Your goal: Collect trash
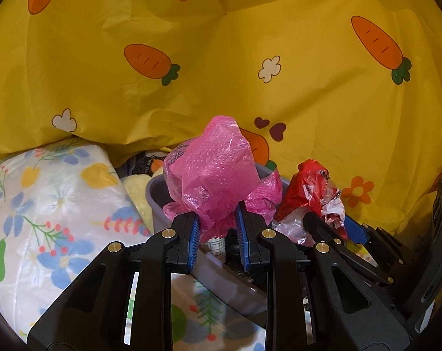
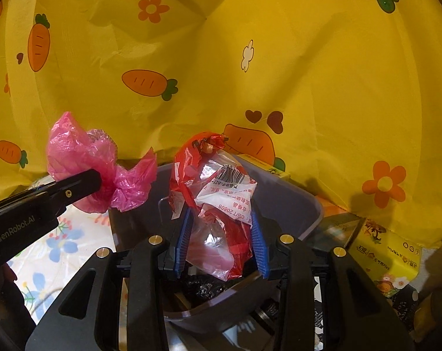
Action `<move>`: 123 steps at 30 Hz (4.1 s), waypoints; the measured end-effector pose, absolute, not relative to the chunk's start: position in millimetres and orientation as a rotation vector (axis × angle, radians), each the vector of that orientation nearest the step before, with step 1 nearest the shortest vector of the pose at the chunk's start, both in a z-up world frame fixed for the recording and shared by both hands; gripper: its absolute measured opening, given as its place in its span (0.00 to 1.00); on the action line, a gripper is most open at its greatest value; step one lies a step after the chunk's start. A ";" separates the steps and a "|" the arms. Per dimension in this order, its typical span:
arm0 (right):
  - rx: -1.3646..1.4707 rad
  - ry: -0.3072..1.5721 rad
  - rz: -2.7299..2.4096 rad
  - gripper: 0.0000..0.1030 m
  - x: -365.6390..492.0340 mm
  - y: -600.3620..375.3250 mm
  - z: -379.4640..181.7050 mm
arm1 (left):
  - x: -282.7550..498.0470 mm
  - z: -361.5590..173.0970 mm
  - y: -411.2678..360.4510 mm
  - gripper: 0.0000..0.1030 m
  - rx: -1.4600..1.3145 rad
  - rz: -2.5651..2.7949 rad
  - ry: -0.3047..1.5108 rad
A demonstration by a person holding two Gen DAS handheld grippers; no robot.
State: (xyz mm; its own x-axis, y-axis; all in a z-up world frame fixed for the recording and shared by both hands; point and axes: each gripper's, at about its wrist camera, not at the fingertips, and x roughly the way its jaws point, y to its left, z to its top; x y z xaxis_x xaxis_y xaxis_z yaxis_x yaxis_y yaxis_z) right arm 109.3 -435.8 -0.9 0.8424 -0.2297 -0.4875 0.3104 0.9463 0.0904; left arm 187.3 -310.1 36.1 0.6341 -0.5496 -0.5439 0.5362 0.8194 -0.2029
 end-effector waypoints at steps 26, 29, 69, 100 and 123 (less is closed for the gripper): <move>0.166 0.559 -0.298 0.52 128.6 -443.0 -23.5 | 204.0 12.7 -307.0 0.77 -0.087 -0.637 0.657; 0.166 0.556 -0.297 0.55 127.9 -442.7 -23.8 | 205.8 11.8 -298.5 0.80 -0.108 -0.621 0.661; 0.098 0.401 -0.224 0.93 12.6 -319.3 -6.9 | 53.4 2.2 -113.2 0.94 0.000 -0.274 0.492; 0.042 0.383 -0.109 0.93 -21.9 -257.0 -11.9 | -2.0 -8.5 -55.3 0.94 -0.042 -0.123 0.488; 0.046 0.380 -0.111 0.93 -22.7 -258.2 -12.1 | -3.7 -7.4 -61.2 0.94 -0.037 -0.134 0.495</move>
State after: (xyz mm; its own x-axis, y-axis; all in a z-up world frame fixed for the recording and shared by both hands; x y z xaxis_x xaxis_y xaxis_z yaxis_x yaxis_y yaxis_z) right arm -22.7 -258.2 -12.1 0.9227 -0.0990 -0.3726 0.1163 0.9929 0.0242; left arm -3.7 -61.2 -7.4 0.8712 -0.1374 -0.4712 0.1193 0.9905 -0.0682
